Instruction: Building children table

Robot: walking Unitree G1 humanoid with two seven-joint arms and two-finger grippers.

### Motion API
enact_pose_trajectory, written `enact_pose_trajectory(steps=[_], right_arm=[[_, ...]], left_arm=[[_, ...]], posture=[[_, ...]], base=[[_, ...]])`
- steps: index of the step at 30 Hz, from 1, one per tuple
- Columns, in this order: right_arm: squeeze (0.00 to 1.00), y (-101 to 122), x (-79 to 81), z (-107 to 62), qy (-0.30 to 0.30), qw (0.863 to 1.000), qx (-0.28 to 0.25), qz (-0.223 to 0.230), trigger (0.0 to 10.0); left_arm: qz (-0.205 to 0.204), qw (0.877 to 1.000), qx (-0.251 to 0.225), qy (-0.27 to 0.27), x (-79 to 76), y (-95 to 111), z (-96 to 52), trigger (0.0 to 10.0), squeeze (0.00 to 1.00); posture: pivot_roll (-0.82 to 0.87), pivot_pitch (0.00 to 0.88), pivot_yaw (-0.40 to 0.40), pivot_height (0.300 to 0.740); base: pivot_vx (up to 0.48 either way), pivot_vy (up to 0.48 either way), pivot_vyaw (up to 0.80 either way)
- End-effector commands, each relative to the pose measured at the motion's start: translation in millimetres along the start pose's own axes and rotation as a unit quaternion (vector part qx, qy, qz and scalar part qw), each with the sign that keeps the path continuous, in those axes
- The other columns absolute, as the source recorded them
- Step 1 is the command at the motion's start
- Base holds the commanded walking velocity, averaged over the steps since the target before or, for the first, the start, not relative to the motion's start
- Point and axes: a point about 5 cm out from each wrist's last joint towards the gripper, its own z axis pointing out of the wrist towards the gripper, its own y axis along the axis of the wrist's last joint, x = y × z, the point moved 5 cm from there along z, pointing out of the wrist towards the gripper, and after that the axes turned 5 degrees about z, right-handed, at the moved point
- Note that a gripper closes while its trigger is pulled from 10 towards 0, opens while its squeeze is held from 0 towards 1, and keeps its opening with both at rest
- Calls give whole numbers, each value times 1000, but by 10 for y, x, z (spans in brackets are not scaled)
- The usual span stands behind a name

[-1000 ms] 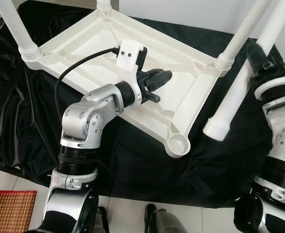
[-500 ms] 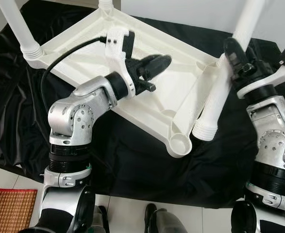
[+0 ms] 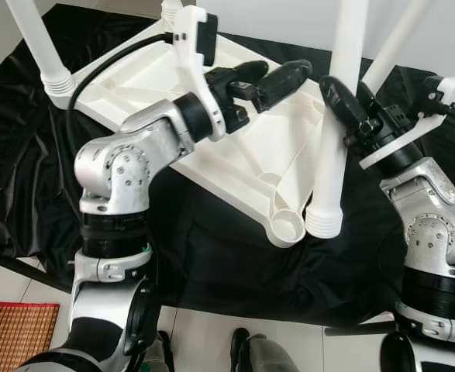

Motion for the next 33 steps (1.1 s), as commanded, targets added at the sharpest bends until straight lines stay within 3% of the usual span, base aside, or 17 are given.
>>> enact_pose_trajectory(steps=[1,9,19,21,28,30,31,32,33], right_arm=[[0,-8,144,-3,41,999,8,0,10000],[0,-107,299,-40,87,995,39,-2,10000],[0,-133,355,-61,102,993,50,-5,10000],[0,-126,355,-58,101,994,49,-8,10000],[0,-116,345,-56,99,994,48,-12,10000],[0,-114,340,-51,99,994,47,-13,10000],[0,-114,340,-51,99,994,47,-13,10000],[0,-112,340,-50,99,994,47,-13,10000],[0,-111,338,-48,99,994,47,-13,10000]], left_arm=[[0,998,2,-63,-153,24,48,10000,0],[-10,997,23,-74,-198,-4,112,10000,0],[-21,994,52,-88,-266,-104,140,10000,0],[-43,991,61,-107,-355,-141,155,10000,0],[-42,990,65,-120,-452,-182,178,10000,0],[-49,992,54,-108,-408,-129,212,5922,0],[-49,992,54,-108,-408,-129,212,5922,0],[-50,993,46,-96,-364,-97,228,0,0],[-50,994,41,-85,-325,-78,239,0,0]], posture=[[46,173,-79,740],[45,187,-78,740],[45,194,-76,740],[46,200,-71,740],[46,203,-69,740],[48,204,-69,740],[48,204,-69,740],[48,204,-69,740],[47,205,-68,740]], base=[[0,0,0],[0,0,0],[0,0,0],[0,0,0],[0,0,0],[0,0,0],[0,0,0],[0,0,0],[0,0,0]])
